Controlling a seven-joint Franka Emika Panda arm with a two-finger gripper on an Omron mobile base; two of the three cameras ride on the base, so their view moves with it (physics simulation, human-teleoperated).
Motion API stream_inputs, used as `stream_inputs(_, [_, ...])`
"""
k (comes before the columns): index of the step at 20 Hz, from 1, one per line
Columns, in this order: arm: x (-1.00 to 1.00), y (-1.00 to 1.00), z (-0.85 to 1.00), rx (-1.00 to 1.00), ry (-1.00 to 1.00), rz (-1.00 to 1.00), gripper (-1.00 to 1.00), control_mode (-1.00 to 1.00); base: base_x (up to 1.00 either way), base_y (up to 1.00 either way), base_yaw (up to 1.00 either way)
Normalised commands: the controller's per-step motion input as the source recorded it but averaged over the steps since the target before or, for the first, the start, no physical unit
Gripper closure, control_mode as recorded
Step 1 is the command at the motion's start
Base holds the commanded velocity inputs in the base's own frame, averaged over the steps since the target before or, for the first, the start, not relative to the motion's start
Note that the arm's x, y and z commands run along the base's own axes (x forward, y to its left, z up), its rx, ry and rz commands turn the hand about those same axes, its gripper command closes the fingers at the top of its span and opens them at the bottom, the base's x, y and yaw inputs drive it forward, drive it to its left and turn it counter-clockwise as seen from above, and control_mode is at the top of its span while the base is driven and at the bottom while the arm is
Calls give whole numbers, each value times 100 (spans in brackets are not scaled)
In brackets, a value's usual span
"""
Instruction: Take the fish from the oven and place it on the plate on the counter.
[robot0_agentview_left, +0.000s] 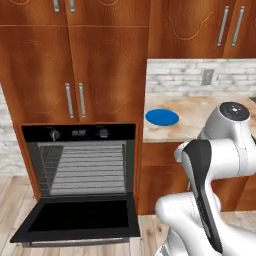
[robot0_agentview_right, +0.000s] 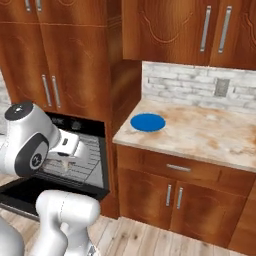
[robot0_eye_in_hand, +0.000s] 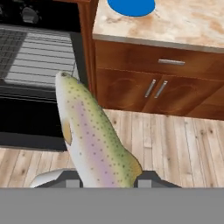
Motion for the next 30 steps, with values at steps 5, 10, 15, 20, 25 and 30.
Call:
stream_inputs(5, [0, 0, 0, 0, 0, 0, 100, 100, 66, -88, 23])
stream_inputs(10, [0, 0, 0, 0, 0, 0, 100, 100, 29, -73, 11])
stream_inputs(15, [0, 0, 0, 0, 0, 0, 100, 100, 31, -7, 0])
stream_inputs(20, [0, 0, 0, 0, 0, 0, 100, 100, 56, -2, 0])
stream_inputs(25, [0, 0, 0, 0, 0, 0, 100, 100, 63, 0, 0])
stream_inputs(30, [0, 0, 0, 0, 0, 0, 100, 100, 36, 0, 0])
